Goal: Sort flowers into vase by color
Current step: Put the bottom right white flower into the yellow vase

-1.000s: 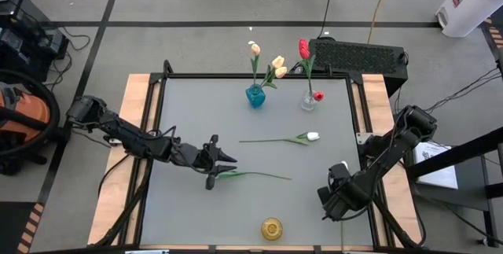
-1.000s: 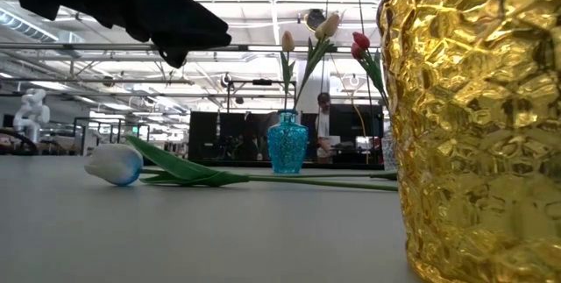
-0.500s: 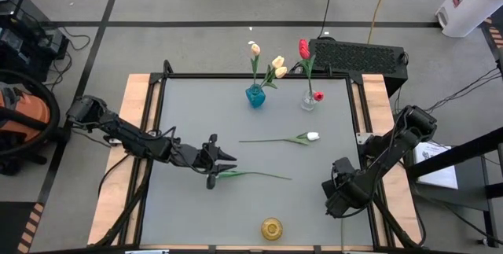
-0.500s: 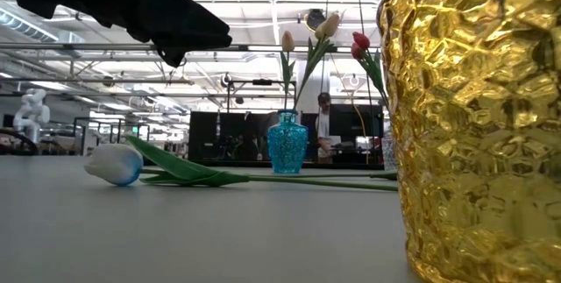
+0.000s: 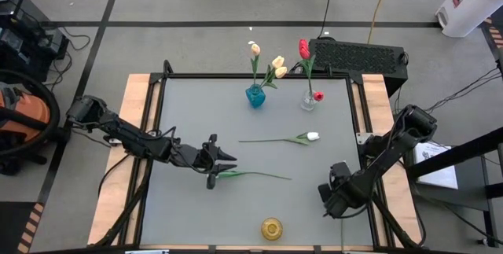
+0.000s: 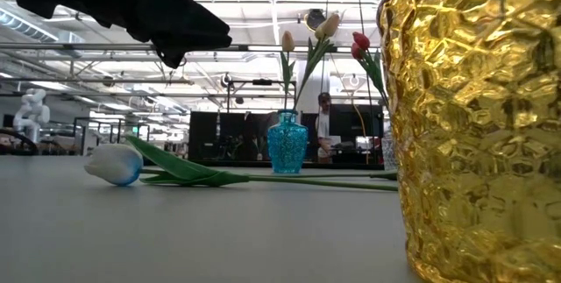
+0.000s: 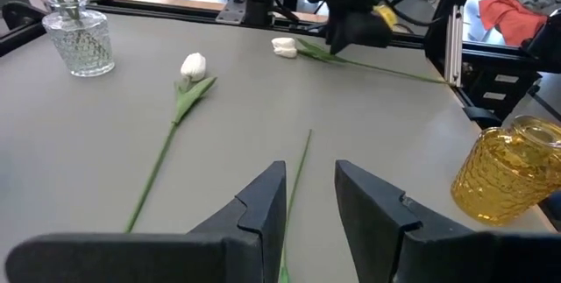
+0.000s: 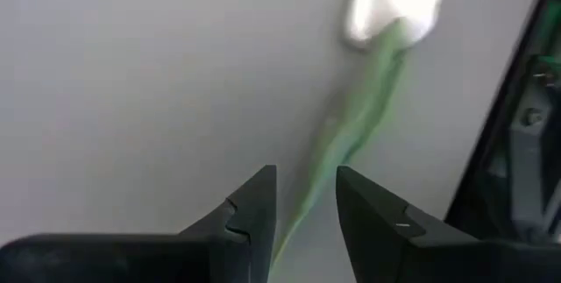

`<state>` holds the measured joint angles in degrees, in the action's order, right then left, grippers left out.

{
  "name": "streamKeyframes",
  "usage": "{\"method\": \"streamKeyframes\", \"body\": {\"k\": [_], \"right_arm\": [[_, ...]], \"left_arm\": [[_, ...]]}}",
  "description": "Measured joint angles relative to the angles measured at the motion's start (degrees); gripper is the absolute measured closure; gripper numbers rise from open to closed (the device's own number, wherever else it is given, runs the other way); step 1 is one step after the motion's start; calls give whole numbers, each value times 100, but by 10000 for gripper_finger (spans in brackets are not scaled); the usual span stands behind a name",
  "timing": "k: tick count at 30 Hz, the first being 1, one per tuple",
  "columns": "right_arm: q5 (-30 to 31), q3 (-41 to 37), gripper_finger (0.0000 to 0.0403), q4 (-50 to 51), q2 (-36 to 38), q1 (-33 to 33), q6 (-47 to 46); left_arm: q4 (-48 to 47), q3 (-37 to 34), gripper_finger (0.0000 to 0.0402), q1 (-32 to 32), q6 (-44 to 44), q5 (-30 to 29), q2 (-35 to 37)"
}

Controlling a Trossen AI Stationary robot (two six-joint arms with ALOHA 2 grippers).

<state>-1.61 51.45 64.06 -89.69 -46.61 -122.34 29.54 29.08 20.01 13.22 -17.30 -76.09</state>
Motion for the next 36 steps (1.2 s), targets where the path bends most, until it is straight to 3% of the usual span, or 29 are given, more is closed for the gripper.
{"method": "streamKeyframes", "body": {"k": [9,15,31,36], "right_arm": [[-176,-239,291,135,0,0,-280],[-148,-304,291,-439,0,0,-444],[-432,-313,291,-202,0,-79,-398],[-428,-313,291,-608,0,-76,-405]], "left_arm": [[-2,0,295,127,17,7,0],[-4,0,295,184,5,2,0],[-4,0,294,184,-3,-15,0],[-4,0,295,184,-1,-17,0]]}}
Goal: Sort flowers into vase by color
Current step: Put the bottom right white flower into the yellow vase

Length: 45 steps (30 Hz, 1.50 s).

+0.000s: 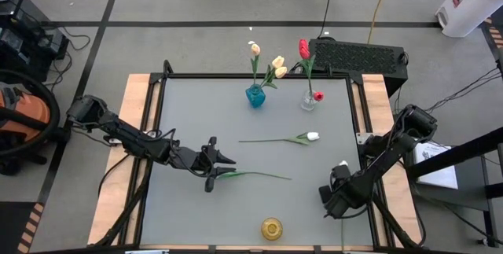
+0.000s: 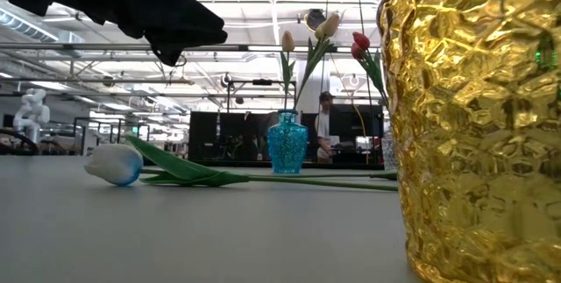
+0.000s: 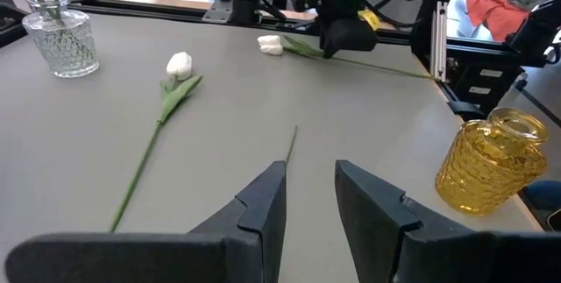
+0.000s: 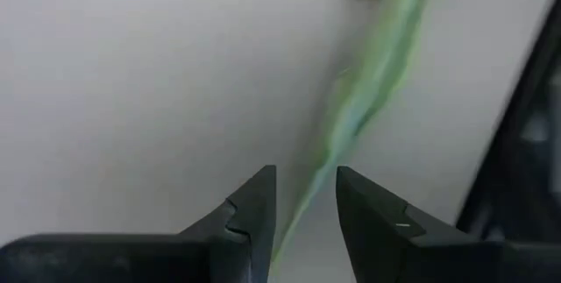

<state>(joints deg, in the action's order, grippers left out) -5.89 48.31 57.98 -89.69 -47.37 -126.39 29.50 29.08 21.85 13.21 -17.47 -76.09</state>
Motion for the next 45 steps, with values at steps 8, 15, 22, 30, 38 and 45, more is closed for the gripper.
{"method": "streamKeyframes", "body": {"k": [8,15,22,30,38,45], "right_arm": [[6,0,291,305,0,0,65],[-2,0,291,48,-20,-4,-12],[-28,-318,291,-368,-26,-35,11],[-37,-339,291,-467,-26,-35,92],[-22,-339,328,-574,-26,-35,107],[-9,-339,396,-604,-24,-35,285]], "left_arm": [[-1,0,295,0,1,0,0],[-2,0,294,4,-2,0,0],[-2,0,295,4,2,-24,0],[-2,0,295,4,0,-49,0],[-2,0,294,4,4,-61,0],[-2,0,294,4,7,-65,0]]}}
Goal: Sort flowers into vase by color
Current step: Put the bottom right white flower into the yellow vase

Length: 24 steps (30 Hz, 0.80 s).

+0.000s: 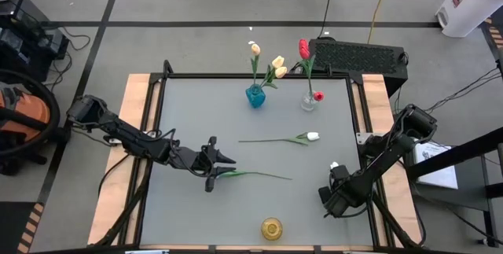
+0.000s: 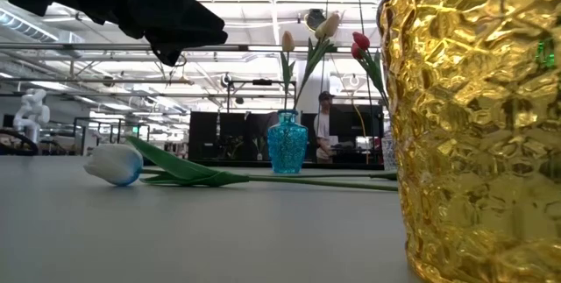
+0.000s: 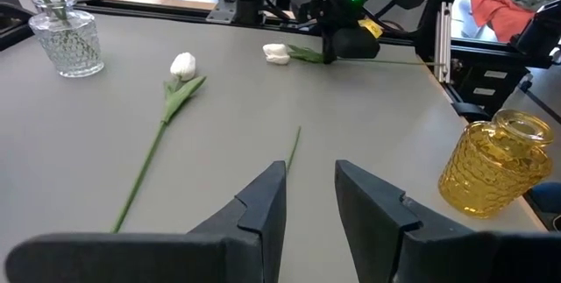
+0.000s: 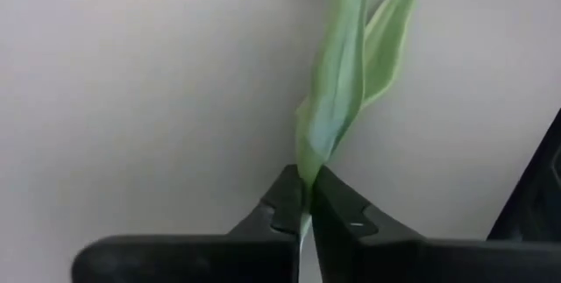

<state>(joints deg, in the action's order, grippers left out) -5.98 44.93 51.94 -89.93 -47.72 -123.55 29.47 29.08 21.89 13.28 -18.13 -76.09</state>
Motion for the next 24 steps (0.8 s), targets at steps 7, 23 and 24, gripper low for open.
{"method": "streamKeyframes", "body": {"k": [7,23,24], "right_arm": [[7,0,399,-11,0,0,24],[1538,549,402,-34,0,216,851],[1717,612,402,-35,0,241,971]], "left_arm": [[0,0,295,0,-2,-11,0],[0,-2,295,0,-7,-125,0],[0,0,295,0,-7,-125,0]]}}
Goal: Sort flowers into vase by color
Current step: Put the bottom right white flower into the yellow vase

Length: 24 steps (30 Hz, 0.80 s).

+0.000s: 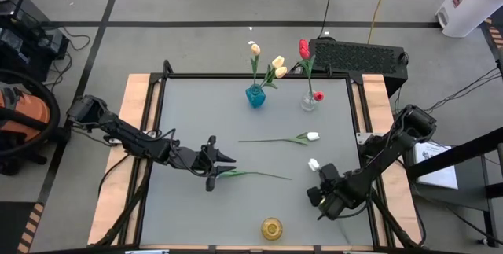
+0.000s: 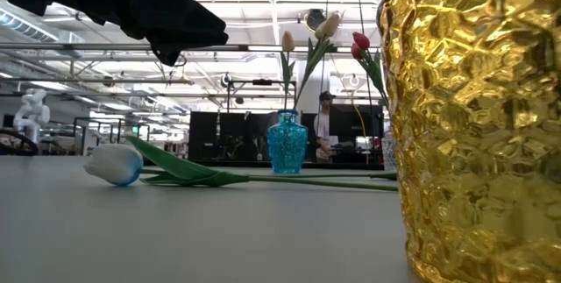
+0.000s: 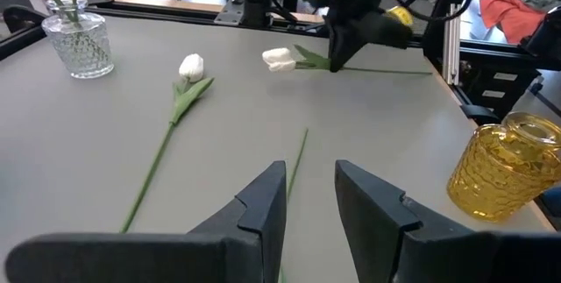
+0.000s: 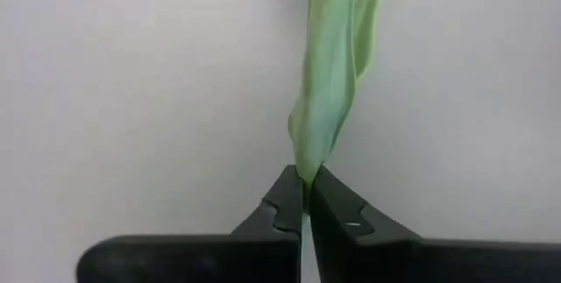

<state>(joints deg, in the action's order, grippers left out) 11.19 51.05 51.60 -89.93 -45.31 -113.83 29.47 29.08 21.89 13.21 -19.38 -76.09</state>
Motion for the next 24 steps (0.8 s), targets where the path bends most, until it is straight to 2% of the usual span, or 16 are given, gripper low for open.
{"method": "streamKeyframes", "body": {"k": [8,14,19,24], "right_arm": [[1239,576,403,11,0,251,1052],[1952,991,403,11,0,532,2100],[2430,1249,402,5,0,806,2946],[2657,1460,402,0,0,1138,3651]], "left_arm": [[0,0,295,0,2,-59,0],[1,-1,295,0,82,-66,0],[2,-2,295,0,152,-104,0],[17,-2,295,0,153,-106,0]]}}
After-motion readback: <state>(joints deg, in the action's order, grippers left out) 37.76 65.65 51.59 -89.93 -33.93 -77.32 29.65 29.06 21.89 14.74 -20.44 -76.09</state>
